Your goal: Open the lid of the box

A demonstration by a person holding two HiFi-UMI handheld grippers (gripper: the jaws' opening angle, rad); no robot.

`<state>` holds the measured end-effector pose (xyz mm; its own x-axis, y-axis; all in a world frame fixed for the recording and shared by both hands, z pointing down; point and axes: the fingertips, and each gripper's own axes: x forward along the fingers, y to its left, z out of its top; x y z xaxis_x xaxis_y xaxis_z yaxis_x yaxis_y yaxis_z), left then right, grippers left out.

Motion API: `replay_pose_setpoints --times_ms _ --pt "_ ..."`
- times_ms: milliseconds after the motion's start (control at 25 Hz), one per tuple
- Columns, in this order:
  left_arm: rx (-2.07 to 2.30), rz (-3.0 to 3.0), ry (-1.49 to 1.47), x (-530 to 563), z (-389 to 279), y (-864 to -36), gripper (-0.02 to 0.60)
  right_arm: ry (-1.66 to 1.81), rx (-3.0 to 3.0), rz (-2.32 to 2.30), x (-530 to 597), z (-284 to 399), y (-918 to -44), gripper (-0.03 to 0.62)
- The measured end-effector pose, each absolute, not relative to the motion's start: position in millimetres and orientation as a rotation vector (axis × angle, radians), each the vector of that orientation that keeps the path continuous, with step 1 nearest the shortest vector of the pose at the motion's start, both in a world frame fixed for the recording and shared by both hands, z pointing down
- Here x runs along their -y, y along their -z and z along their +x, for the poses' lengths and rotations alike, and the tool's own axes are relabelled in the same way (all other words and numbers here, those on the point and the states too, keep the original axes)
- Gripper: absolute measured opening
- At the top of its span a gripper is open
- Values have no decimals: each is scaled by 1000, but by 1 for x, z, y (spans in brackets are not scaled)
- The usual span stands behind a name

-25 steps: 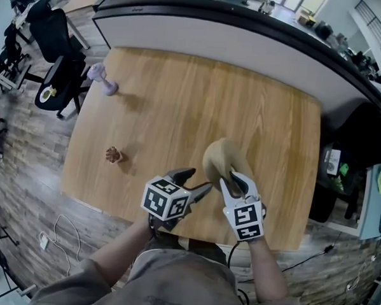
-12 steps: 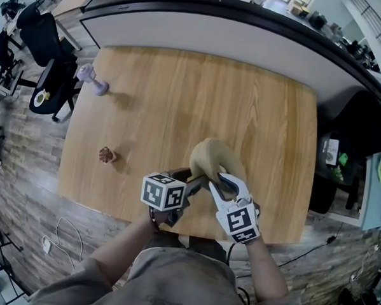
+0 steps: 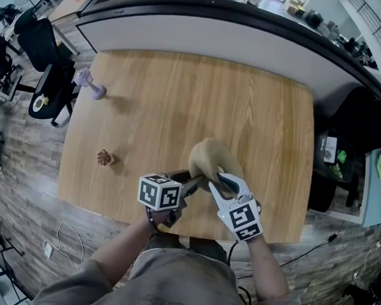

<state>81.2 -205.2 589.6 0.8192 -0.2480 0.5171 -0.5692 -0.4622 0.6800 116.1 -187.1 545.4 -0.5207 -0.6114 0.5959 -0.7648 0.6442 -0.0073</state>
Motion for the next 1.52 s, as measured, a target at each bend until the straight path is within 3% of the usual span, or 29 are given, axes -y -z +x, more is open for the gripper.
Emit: replay_pose_setpoints --times_ms 280,920,1240,1320,1520 --pt "606 1998 -395 204 68 -600 133 -427 2360 1104 189 118 -539 86" --pt "621 1924 -335 192 30 -645 161 -811 2261 1618 190 242 -541 77" --pt "745 1895 -485 188 -2 -677 176 -920 2211 1745 179 264 -549 77" --pt "792 1882 -531 187 -12 -682 156 -931 2206 1760 180 263 -549 77" --pt "835 1872 -558 188 -25 -681 199 -944 2196 1776 182 263 -548 77"
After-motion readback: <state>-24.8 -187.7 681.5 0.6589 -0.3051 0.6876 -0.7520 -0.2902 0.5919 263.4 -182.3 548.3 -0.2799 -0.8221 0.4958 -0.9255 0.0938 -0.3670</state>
